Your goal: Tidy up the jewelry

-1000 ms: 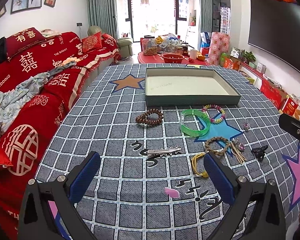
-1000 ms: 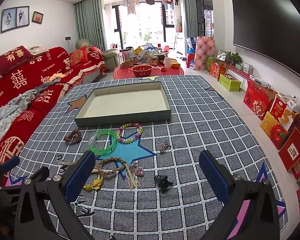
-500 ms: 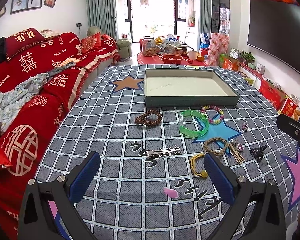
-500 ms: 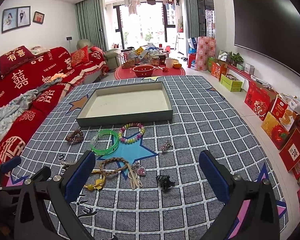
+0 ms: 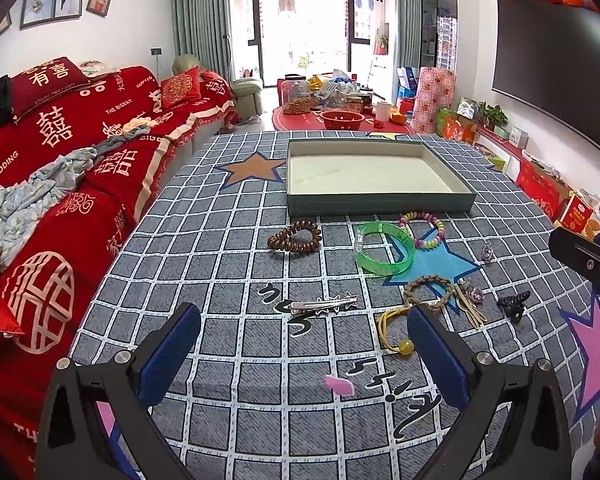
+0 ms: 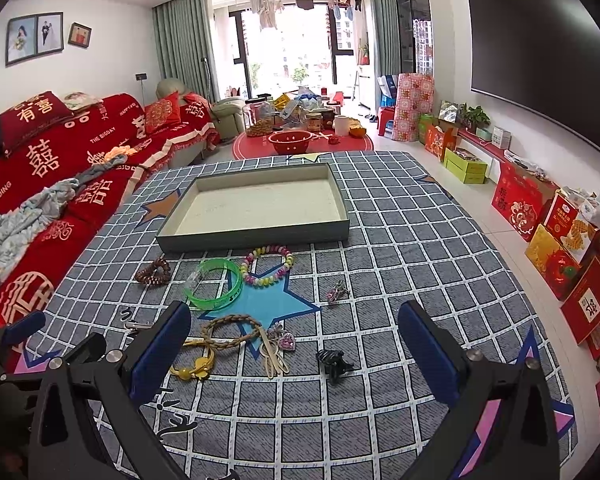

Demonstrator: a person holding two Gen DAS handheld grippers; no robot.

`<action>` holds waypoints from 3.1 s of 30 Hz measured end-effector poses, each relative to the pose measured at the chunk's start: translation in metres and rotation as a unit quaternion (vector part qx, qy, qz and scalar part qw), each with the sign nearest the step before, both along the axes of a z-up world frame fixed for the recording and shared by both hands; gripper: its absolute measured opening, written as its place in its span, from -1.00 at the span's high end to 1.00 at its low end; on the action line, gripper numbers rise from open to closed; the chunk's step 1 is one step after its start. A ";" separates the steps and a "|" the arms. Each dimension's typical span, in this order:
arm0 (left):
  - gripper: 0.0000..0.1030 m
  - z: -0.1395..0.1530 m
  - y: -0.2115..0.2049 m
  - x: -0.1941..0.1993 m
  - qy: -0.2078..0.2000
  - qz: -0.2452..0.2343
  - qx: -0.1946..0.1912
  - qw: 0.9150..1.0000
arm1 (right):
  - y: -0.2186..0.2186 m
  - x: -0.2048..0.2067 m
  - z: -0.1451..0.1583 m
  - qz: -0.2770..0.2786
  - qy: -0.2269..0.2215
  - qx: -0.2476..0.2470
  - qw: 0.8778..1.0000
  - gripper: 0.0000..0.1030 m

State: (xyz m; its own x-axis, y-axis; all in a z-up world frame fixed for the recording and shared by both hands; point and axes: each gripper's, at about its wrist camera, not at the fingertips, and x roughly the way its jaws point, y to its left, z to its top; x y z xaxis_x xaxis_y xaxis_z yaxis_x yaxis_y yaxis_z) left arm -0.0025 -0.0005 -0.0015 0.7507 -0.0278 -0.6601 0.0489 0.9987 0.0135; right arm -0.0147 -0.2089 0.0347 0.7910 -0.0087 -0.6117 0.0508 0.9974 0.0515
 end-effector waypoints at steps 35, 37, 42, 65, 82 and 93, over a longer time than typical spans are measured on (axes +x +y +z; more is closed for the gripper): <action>-1.00 -0.001 0.002 -0.001 0.001 0.003 -0.001 1.000 | 0.005 0.000 -0.001 0.002 0.001 0.003 1.000 -1.00; -1.00 -0.001 0.002 -0.001 0.001 0.003 0.000 1.000 | 0.005 0.000 -0.001 0.002 0.001 0.004 1.000 -1.00; -1.00 -0.001 0.002 -0.001 0.001 0.003 0.000 1.000 | 0.003 0.000 -0.002 0.001 0.001 0.004 1.000 -1.00; -1.00 -0.003 0.004 -0.003 0.003 0.006 0.000 1.000 | 0.006 0.000 -0.002 0.002 0.002 0.005 1.000 -1.00; -1.00 -0.007 0.004 -0.002 0.008 0.008 -0.002 1.000 | 0.005 0.001 -0.002 0.001 0.003 0.006 1.000 -1.00; -1.00 -0.015 0.011 0.017 0.039 -0.002 -0.008 0.999 | 0.007 0.001 -0.010 0.000 0.021 0.026 0.999 -1.00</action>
State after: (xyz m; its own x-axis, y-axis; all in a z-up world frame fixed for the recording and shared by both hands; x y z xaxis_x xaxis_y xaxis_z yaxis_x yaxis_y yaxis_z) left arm 0.0143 0.0104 -0.0168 0.6964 -0.0418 -0.7165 0.0526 0.9986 -0.0071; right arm -0.0142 -0.2020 0.0250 0.7649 0.0240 -0.6437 0.0538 0.9934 0.1009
